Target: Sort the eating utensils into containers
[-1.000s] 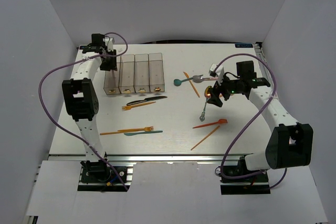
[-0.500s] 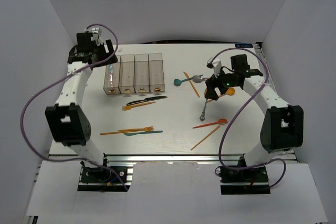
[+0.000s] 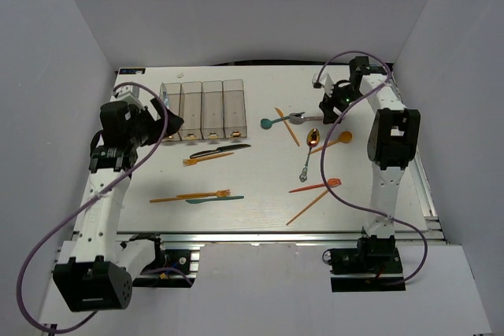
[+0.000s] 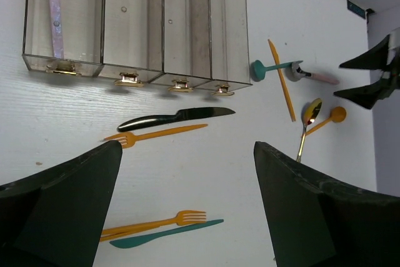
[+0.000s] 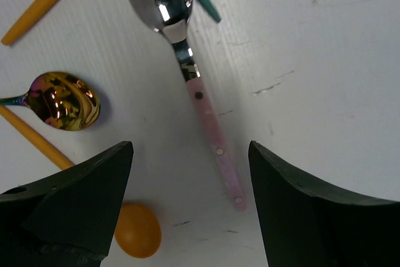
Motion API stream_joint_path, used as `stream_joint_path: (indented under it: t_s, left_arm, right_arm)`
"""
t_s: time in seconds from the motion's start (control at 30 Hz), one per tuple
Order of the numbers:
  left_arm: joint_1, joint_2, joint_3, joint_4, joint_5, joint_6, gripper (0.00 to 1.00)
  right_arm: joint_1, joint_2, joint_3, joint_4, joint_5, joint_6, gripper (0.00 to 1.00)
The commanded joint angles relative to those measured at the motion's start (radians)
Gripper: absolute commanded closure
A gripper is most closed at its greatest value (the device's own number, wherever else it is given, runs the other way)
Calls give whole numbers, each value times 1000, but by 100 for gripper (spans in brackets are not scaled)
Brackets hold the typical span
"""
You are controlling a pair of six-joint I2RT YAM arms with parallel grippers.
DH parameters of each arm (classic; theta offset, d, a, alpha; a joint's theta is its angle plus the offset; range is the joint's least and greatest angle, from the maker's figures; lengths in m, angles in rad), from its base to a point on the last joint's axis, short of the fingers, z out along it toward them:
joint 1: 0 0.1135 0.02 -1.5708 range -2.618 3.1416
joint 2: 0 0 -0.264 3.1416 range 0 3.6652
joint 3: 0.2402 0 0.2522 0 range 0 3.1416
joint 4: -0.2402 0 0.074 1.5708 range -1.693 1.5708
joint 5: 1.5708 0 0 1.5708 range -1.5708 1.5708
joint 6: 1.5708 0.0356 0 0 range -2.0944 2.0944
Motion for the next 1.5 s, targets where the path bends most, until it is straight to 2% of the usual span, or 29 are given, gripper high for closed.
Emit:
stream_joint_path:
  t_s: [0.0,0.2,0.4,0.43,0.47,0.53,0.57,0.6,0.63,0.67,0.7,0.8,0.83,0.93,1.27,1.47]
  left_arm:
    - [7,-100,-38,43,-5,-67,2]
    - [7,-120,-72,54,67,-91,2]
    - [7,-100,-140,87,248,-128,2]
    - [6,-100,-150,89,262,-134,2]
    - [7,-100,-170,90,274,-140,2]
    - [7,-110,-193,100,276,-156,2]
    - [7,-113,-215,106,276,-165,2]
    - [7,-117,-223,118,276,-174,2]
    - [7,-122,-232,123,276,-176,2]
    - [7,-123,-239,130,276,-183,2]
    - [7,-126,-241,130,274,-186,2]
    - [7,-133,-236,129,266,-188,2]
    - [7,-134,-238,126,262,-188,2]
    - [7,-148,-244,120,250,-193,2]
    - [7,-179,-269,121,236,-203,2]
    - [7,-159,-258,120,237,-203,2]
  right_arm:
    - [6,-23,7,-114,-13,-131,19]
    - [6,-70,-57,-126,-97,-157,19]
    - [9,-222,-246,-169,-223,-296,20]
    - [12,-242,-267,-163,-234,-280,20]
    - [21,-274,-286,-125,-237,-246,20]
    - [68,-307,-344,-62,-219,-76,20]
    - [93,-342,-372,54,-164,8,20]
    - [142,-360,-440,128,-127,185,21]
    - [168,-380,-480,212,-10,302,21]
    - [220,-403,-510,372,58,413,21]
    - [243,-402,-530,416,117,564,21]
    - [300,-359,-504,507,316,819,24]
    - [309,-344,-477,515,420,858,25]
    - [334,-293,-438,532,548,941,29]
    - [346,-219,-453,537,528,972,38]
    - [378,-216,-478,546,519,988,41]
